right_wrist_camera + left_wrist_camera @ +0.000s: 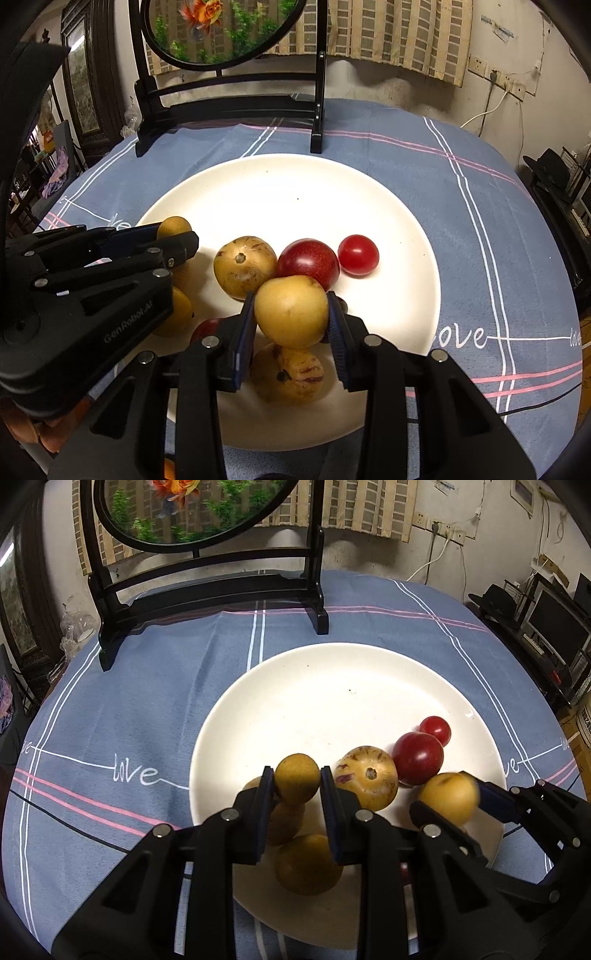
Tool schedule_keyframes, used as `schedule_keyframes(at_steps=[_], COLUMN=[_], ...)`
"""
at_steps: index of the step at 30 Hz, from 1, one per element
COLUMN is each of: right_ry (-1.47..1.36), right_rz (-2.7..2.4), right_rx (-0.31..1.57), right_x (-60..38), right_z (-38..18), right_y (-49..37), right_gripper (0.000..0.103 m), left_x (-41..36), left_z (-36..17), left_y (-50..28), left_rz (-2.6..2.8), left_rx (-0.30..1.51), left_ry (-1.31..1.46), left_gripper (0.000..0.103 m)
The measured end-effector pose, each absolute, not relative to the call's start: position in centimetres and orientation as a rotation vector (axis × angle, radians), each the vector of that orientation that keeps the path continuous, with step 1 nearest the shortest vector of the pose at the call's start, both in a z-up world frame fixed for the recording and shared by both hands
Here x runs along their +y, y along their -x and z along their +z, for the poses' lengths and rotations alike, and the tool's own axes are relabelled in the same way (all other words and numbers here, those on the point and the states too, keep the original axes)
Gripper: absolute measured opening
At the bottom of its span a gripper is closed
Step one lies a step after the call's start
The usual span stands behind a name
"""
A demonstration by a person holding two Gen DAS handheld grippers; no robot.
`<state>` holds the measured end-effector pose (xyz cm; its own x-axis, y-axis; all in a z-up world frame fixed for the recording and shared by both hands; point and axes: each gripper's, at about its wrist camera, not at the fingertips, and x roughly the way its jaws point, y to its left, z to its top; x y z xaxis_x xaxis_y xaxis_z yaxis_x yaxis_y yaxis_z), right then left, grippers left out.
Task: Organize fruits
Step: 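Lower both fruits onto the plate and open both grippers, then move both open grippers back toward the fruit cluster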
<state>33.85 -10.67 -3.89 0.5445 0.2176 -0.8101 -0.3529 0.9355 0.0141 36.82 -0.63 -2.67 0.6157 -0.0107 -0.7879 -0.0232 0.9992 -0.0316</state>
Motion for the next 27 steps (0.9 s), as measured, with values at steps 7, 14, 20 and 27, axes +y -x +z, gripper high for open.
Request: schedule_keyframes(at_steps=[7, 14, 20, 27], right_ry=[0.141, 0.123, 0.120, 0.064], right_rz=[0.329, 0.318, 0.297, 0.287], right_rx=[0.906, 0.865, 0.792, 0.806], right_x=[-11.2, -12.7, -14.6, -17.3], right_z=[-3.4, -2.2, -0.5, -0.7], right_y=[-32.8, -30.3, -26.9, -22.7], right_gripper=[0.059, 0.059, 0.059, 0.059], left_x=[-1.1, -1.0, -0.8, -0.6], left_z=[-1.8, -0.5, 0.7, 0.9], left_y=[-35.1, -32.0, -28.8, -24.1], left_rz=[0.000, -0.005, -0.010, -0.013], left_rx=[0.868, 0.826, 0.805, 0.783], left_ry=[0.014, 0.013, 0.039, 0.062], left_gripper=[0.061, 0.075, 0.077, 0.079])
